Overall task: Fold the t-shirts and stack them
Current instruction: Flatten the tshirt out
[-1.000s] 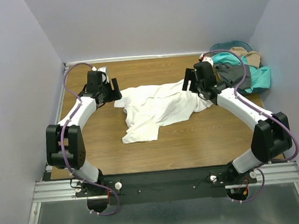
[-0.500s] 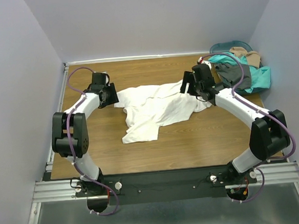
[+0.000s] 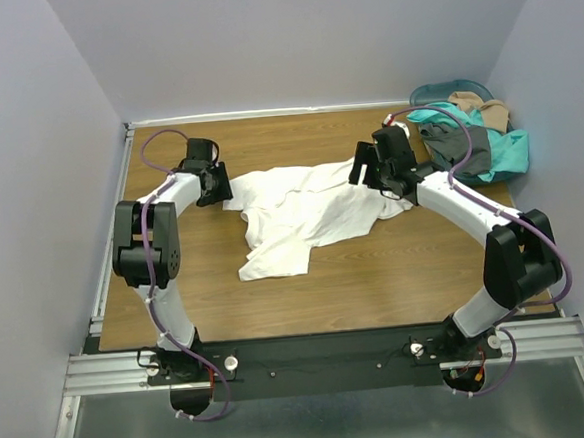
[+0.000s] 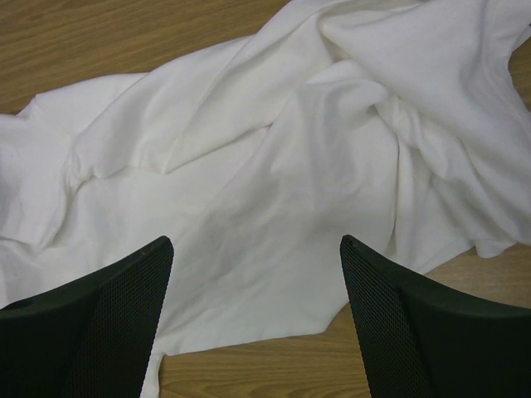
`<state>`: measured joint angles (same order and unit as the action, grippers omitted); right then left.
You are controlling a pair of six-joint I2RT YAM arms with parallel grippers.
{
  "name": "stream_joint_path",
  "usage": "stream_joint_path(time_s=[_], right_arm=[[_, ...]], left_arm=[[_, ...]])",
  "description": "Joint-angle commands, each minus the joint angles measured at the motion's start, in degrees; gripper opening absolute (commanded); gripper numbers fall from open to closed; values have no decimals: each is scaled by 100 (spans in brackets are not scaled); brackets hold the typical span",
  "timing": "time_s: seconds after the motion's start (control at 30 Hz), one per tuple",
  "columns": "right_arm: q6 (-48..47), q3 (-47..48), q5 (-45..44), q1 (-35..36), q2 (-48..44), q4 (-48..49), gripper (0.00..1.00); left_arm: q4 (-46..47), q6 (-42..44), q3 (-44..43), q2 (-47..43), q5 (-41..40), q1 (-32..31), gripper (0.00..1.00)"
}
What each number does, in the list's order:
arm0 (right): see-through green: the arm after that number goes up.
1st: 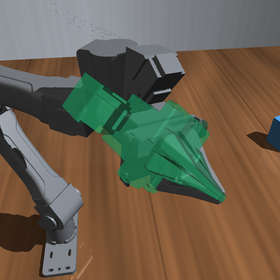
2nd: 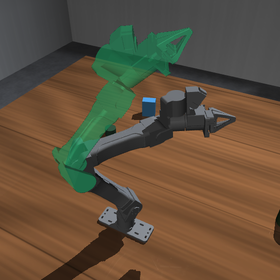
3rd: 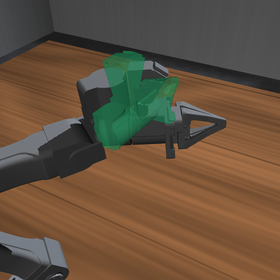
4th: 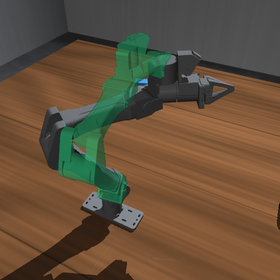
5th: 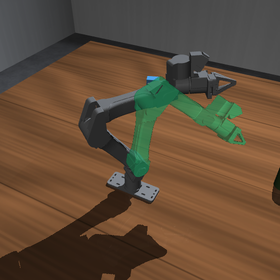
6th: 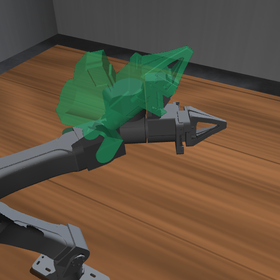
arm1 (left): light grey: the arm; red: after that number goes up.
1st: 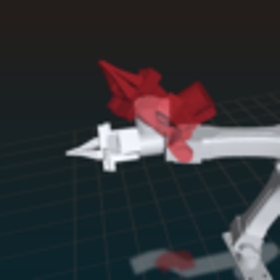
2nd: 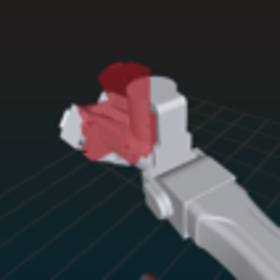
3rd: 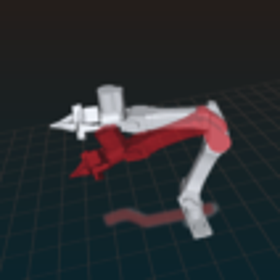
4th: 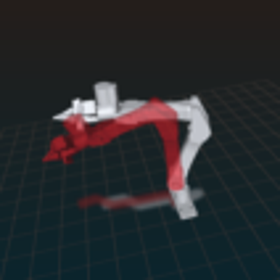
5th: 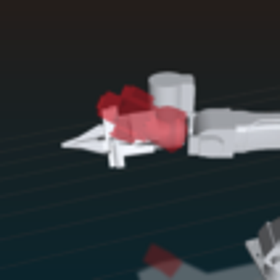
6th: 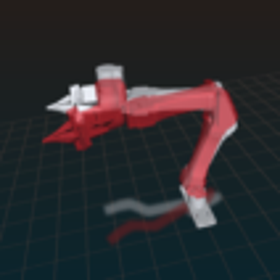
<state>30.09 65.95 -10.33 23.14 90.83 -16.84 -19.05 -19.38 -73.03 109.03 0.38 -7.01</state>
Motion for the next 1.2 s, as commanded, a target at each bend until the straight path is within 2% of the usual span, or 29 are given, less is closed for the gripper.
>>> stream_joint_path(time_s=[0.0, 0.37, 0.47, 0.5, 0.57, 0.6, 0.7, 0.9, 1.17], right_arm=[[138, 102, 92, -11, 49, 67, 88], [217, 67, 66, -20, 75, 76, 88], [217, 76, 31, -11, 84, 67, 88], [191, 76, 13, -11, 84, 76, 88], [173, 84, -39, -11, 93, 76, 88], [130, 93, -66, -20, 93, 76, 88], [-11, 119, -250, -11, 119, 76, 88], [-441, 374, -567, -28, 435, 76, 87], [-995, 1077, -479, -55, 1130, 199, 76]], left_arm=[[-125, 118, -158, 144, -170, -64, 56], [-240, 180, -36, 223, -293, -205, 51], [-240, 224, -53, 372, -206, -214, 45], [-248, 232, -53, 399, -136, -222, 39], [-222, 241, -53, 443, -65, -231, 33], [-170, 250, -44, 443, 153, -240, 21], [-108, 250, -79, 426, 330, -231, 0], [-126, 40, -536, -136, 506, -21, 0], [-29, -347, -914, -962, 893, 261, 0]])
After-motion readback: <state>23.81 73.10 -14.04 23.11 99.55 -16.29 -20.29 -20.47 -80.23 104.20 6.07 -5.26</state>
